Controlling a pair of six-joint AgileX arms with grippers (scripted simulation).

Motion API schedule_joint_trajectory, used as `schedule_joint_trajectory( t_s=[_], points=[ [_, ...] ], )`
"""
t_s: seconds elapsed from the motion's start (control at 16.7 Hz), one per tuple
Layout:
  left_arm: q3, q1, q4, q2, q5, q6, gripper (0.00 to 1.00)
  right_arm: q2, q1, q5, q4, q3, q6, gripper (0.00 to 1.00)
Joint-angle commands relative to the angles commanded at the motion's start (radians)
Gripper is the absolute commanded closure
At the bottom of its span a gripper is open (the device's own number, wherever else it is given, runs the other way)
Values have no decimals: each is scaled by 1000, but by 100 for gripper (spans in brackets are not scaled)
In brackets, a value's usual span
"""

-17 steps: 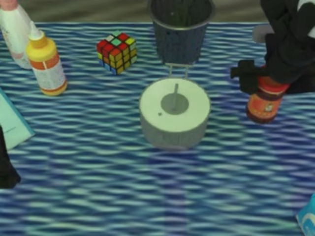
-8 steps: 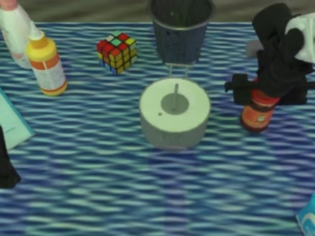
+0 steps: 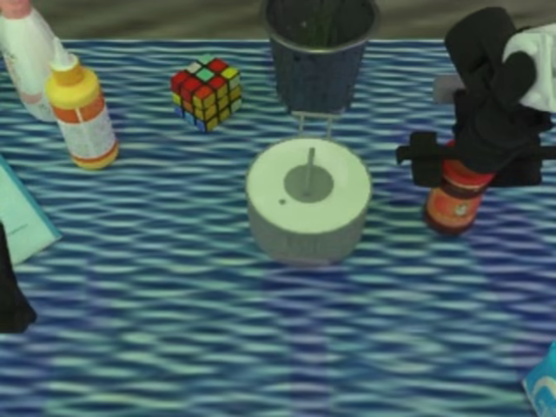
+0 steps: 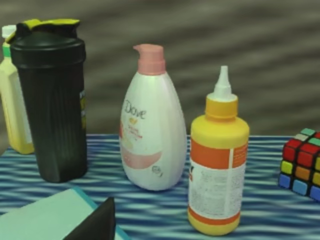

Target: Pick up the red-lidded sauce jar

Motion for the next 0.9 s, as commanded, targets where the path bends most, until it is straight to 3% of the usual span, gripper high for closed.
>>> schedule_joint_trajectory(
  t_s=[0.54, 0.9],
  points=[
    [0, 0, 0, 0, 0, 0, 0, 0, 0, 0, 0, 0, 0, 2],
    [0, 0, 0, 0, 0, 0, 0, 0, 0, 0, 0, 0, 0, 0]
  ],
)
